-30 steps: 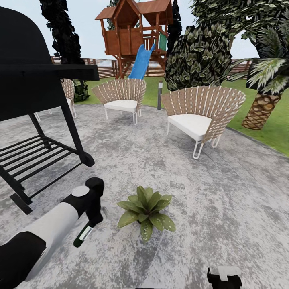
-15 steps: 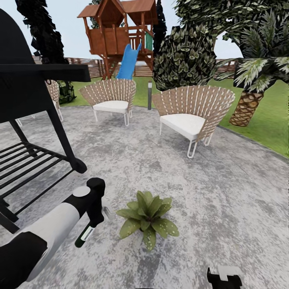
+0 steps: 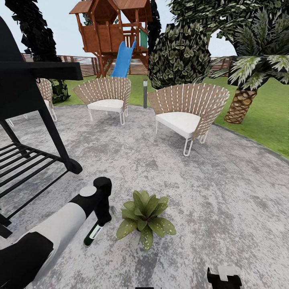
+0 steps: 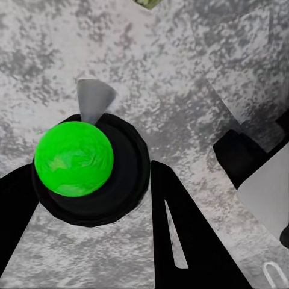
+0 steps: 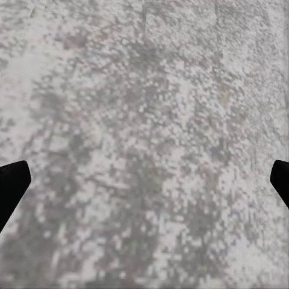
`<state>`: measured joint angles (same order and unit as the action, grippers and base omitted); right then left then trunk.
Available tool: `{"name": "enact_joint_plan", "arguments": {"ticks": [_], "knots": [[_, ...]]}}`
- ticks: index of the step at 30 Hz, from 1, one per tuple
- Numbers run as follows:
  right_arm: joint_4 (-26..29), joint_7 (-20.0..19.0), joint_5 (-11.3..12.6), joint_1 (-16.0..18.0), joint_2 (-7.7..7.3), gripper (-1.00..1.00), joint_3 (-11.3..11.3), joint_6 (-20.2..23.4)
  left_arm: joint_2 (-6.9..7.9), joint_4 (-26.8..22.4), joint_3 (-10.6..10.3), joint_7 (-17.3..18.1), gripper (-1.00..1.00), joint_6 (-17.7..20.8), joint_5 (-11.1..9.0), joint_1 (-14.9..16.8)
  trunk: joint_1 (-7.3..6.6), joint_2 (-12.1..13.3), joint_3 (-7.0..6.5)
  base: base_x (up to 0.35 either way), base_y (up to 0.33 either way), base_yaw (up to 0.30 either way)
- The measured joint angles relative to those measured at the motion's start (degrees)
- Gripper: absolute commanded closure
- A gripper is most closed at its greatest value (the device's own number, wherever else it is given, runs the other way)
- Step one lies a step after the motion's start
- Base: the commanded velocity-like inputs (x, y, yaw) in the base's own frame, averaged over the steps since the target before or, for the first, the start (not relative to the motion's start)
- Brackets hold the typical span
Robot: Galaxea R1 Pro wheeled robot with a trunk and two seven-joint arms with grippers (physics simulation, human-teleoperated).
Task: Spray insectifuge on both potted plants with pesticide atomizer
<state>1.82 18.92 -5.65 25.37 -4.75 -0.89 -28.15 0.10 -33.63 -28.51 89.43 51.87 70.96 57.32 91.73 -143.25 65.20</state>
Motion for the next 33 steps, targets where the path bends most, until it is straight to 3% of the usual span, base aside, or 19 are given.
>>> {"name": "enact_joint_plan", "arguments": {"ticks": [3, 6, 9, 12, 14, 19, 28, 30, 33], "knots": [[0.0, 0.0, 0.0, 0.0, 0.0, -1.0, 0.0, 0.0, 0.39, -0.1, 0.3, 0.0, 1.0, -0.1, 0.1, 2.2, 0.0, 0.0, 0.0, 0.0, 0.0, 0.0], [-0.1, 0.0, -0.1, 0.0, 0.0, -1.0, -0.1, 0.0, 1.51, 0.5, 0.2, 0.0, 1.0, -0.2, 0.2, 1.9, 0.0, 0.0, 0.0, 0.0, 0.0, 0.0], [-0.1, 0.0, -0.1, 0.0, -0.07, -1.0, -0.1, 0.0, 3.55, 0.6, 0.1, 0.0, 1.0, -0.2, 0.2, 1.7, 0.0, 0.0, 0.0, 0.0, 0.0, 0.0], [-0.1, 0.0, -0.1, 0.0, -0.09, -1.0, -0.1, 0.0, 4.24, 0.7, 0.1, 0.0, 1.0, -0.2, 0.1, 1.7, 0.0, 0.0, 0.0, 0.0, 0.0, 0.0], [0.0, 0.0, -0.1, 0.0, -0.04, -1.0, -0.1, 0.0, 3.91, 0.7, 0.3, 0.0, 1.0, -0.1, 0.0, 1.8, 0.0, 0.0, 0.0, 0.0, 0.0, 0.0], [0.0, 0.0, 0.0, 0.0, -0.01, -1.0, 0.0, 0.0, 0.66, 0.2, 0.3, 0.0, 1.0, 0.0, 0.0, 1.9, 0.0, 0.0, 0.0, 0.0, 0.0, -0.095], [0.1, 0.0, 0.0, 0.0, -0.01, -1.0, 0.0, 0.0, 0.13, -0.2, 0.2, 0.0, 1.0, 0.0, -0.1, 2.4, 0.0, 0.0, 0.0, 0.0, 0.0, -0.286], [0.1, 0.0, 0.0, 0.0, -0.01, -1.0, 0.0, 0.0, -2.04, -0.6, 0.1, 0.0, 1.0, 0.0, -0.1, 2.6, 0.0, 0.0, 0.0, 0.0, 0.0, -0.265], [0.0, 0.0, 0.0, 0.0, -0.01, -1.0, 0.0, 0.0, -3.19, -0.7, 0.1, 0.0, 1.0, 0.0, 0.0, 2.9, 0.0, 0.0, 0.01, 0.0, 0.0, -0.218]]}}
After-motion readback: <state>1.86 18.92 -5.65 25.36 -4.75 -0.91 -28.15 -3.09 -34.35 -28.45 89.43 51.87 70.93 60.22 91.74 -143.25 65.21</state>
